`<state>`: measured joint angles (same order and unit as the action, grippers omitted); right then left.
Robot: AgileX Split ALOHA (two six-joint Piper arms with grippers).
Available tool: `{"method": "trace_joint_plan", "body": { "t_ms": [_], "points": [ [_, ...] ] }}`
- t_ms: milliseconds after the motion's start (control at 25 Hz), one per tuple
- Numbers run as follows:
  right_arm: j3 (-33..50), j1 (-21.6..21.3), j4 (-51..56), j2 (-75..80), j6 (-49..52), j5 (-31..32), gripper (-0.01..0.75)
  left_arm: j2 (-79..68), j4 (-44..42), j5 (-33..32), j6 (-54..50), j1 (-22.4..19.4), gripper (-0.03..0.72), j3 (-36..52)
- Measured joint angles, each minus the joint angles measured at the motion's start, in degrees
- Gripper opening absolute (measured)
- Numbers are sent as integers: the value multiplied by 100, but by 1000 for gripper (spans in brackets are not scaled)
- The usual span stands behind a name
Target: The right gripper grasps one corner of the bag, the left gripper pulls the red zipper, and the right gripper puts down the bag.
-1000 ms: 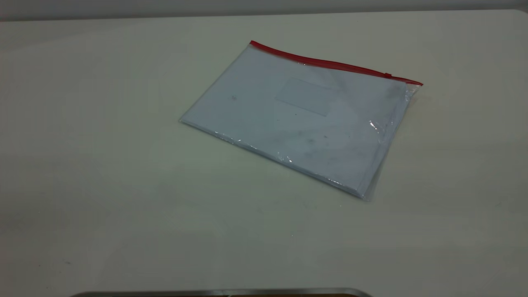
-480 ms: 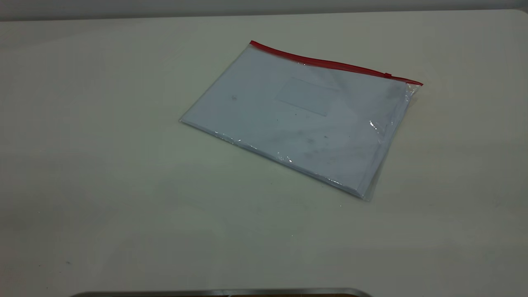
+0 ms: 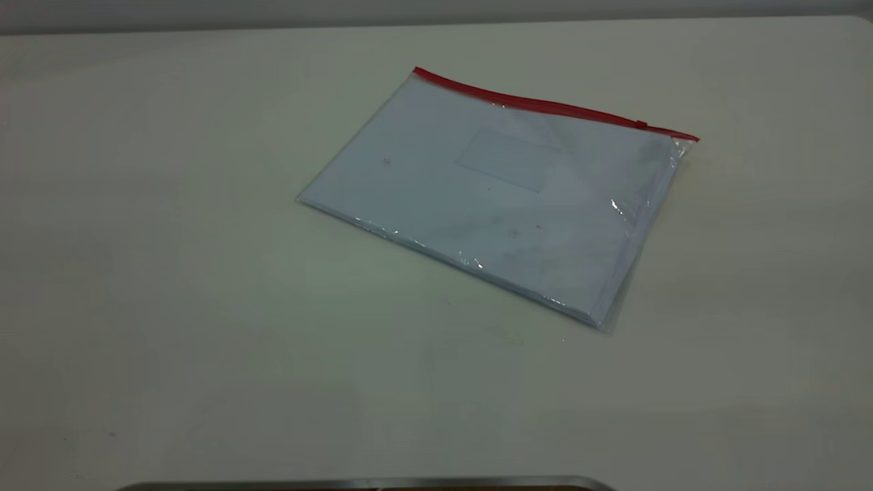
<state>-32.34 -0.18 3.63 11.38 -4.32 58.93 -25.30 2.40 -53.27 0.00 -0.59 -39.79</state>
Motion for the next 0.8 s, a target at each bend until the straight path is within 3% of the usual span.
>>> {"method": "trace_joint_plan", "body": {
  "t_ms": [200,520,640,800],
  "points": [
    [-523,0,157,1727,0,-376,592,-2028,133,1072,0,-1,586,-639],
    [-1033,0,432,4150,44,-512,592,-4717,446,2180,220,-12,586,-1671],
    [-1040,0,979,4864,-127,-1061,592,-5491,735,2491,613,-12,586,-2038],
    [-1073,0,1986,5974,-1103,-1861,592,-6400,1094,2568,1399,59,586,-2583]
  ]
}}
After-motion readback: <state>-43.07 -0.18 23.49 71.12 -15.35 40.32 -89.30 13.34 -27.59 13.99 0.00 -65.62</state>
